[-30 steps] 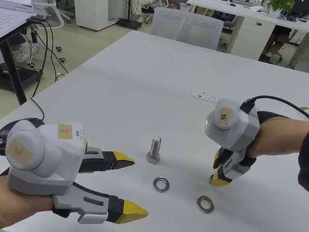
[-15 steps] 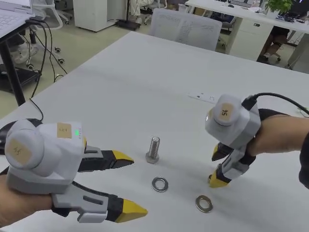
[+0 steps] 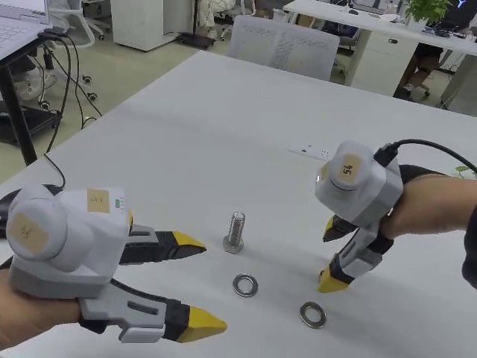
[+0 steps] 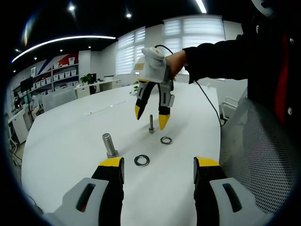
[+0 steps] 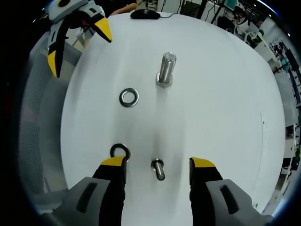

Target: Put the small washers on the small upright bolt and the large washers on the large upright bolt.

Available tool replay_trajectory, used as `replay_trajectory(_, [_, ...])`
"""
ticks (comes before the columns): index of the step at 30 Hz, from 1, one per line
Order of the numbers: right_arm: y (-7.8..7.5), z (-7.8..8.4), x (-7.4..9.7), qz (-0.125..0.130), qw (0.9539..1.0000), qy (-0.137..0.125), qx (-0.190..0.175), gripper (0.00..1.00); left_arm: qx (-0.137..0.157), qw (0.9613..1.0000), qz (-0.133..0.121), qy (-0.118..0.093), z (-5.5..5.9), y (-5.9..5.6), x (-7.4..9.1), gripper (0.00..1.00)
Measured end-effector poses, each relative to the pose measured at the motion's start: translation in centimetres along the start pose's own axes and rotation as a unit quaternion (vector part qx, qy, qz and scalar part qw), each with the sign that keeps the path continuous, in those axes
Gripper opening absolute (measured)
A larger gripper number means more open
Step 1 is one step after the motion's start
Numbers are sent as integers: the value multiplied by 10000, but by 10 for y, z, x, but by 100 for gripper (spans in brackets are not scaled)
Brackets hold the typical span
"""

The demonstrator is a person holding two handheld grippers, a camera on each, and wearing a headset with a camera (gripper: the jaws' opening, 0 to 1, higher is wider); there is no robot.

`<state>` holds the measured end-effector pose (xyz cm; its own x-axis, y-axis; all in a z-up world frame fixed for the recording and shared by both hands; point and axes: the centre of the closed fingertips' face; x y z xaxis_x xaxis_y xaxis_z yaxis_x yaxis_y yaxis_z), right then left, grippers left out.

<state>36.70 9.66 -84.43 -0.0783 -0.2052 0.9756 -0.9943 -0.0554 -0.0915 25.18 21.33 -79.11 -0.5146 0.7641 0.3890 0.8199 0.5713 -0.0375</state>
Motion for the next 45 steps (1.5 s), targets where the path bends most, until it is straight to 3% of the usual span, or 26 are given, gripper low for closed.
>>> replay_trajectory(24, [13, -14, 9, -44, 9997, -156, 193, 58, -59, 10000, 3, -18, -2, -2, 1, 58])
replay_trajectory(45, [44, -23, 9, -203, 9981, -215, 538, 57, -90, 10000, -20, -26, -4, -2, 4, 58])
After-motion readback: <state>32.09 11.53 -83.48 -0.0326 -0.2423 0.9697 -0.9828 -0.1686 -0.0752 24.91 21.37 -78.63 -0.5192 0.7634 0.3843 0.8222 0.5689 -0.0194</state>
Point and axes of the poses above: the centre of the closed fingertips' face, and the gripper's own axes: x roughly backward along the fingers, y roughly to its left, z roughly out of its underside, and after that the axes turned 1 degree about z, right-handed
